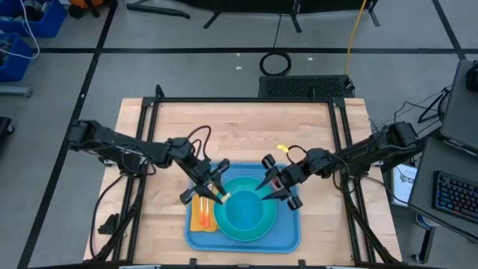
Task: Set up tray
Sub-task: Put the yellow knife on top of the yellow napkin to the right of the orange spoon
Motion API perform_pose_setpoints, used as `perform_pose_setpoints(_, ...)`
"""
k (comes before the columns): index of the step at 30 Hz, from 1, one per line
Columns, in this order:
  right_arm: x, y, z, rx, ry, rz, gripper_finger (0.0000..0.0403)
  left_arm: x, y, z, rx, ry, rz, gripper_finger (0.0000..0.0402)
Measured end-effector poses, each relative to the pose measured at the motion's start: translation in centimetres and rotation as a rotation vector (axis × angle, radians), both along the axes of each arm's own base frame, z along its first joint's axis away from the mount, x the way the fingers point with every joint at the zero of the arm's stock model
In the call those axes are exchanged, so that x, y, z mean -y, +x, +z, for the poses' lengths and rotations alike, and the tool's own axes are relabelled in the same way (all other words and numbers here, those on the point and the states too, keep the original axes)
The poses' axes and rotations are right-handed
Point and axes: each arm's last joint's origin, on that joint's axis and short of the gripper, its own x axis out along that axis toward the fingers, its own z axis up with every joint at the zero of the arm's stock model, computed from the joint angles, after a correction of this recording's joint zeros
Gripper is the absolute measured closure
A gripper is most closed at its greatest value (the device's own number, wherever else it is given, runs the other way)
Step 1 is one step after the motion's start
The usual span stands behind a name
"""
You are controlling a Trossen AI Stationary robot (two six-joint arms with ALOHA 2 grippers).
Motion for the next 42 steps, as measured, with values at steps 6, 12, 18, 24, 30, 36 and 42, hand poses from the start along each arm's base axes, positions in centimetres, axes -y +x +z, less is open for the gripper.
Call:
perform_pose_setpoints(6,-0.3,1.3,-0.4,-0.017,-0.002,0.002,0.0271,1.3,1.7,-2.0,0.002,-0.02,-0.051,0.0323)
perform_pose_setpoints(12,-1.6,3.4,-0.3,-0.042,-0.032,0.018,0.0252,1.8,3.0,-3.9,-0.036,-0.057,-0.101,0.0323)
perform_pose_setpoints(18,-2.1,4.8,-0.3,-0.059,-0.04,0.045,0.0219,2.3,3.3,-4.4,-0.024,-0.063,-0.121,0.0323)
perform_pose_setpoints(24,-2.4,4.8,0.1,-0.037,-0.035,0.025,0.0212,2.3,3.3,-4.3,-0.019,-0.064,-0.091,0.0322)
perform_pose_setpoints(30,-3.1,4.6,0.0,-0.031,-0.061,0.036,0.0217,1.9,3.5,-4.9,-0.085,-0.062,-0.056,0.0322)
perform_pose_setpoints(36,-3.2,4.6,0.0,-0.032,-0.058,-0.007,0.0217,2.0,3.5,-4.9,-0.081,-0.061,-0.053,0.0322)
perform_pose_setpoints(42,-3.1,4.7,-0.1,-0.045,-0.047,-0.056,0.0218,2.0,3.5,-4.9,-0.091,-0.07,-0.039,0.0323)
